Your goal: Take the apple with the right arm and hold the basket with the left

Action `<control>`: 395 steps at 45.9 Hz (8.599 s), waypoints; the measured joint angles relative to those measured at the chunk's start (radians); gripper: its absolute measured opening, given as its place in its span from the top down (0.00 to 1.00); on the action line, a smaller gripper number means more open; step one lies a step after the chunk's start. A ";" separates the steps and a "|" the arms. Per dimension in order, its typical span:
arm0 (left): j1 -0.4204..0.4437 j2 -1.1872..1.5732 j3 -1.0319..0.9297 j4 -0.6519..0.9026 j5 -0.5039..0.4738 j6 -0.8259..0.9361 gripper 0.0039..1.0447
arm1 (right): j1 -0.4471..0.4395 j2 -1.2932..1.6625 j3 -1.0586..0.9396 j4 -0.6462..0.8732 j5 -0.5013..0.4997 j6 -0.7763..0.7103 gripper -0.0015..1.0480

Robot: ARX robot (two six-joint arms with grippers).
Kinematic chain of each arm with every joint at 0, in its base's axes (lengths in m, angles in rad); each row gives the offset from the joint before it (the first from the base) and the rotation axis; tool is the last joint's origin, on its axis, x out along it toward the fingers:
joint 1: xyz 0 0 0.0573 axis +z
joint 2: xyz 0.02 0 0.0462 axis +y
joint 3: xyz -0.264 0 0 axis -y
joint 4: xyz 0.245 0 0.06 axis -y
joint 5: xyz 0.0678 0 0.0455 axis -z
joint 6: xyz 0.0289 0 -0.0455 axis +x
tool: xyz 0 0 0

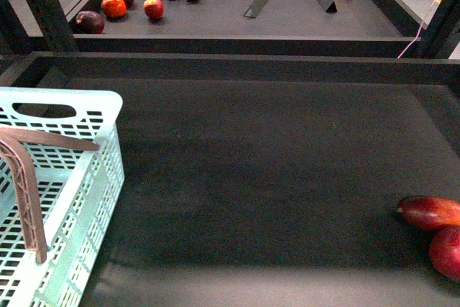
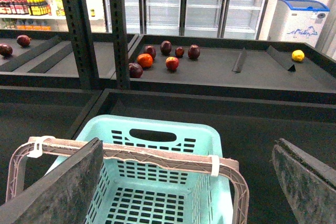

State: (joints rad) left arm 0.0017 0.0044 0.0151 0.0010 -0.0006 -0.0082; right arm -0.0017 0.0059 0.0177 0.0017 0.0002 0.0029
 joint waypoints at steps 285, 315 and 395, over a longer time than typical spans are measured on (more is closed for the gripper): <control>-0.732 1.251 0.875 -0.066 0.077 -0.991 0.92 | -0.289 2.269 0.722 0.395 0.000 -0.100 0.09; -0.732 1.251 0.875 -0.066 0.077 -0.991 0.92 | -0.286 2.359 0.831 0.351 -0.003 -0.093 0.09; -0.732 1.251 0.875 -0.066 0.078 -0.991 0.92 | 0.077 1.249 0.739 0.229 -0.280 -0.055 0.31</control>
State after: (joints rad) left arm -0.7307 1.2552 0.8906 -0.0654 0.0776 -0.9989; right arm 0.0753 1.2545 0.7567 0.2302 -0.2802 -0.0521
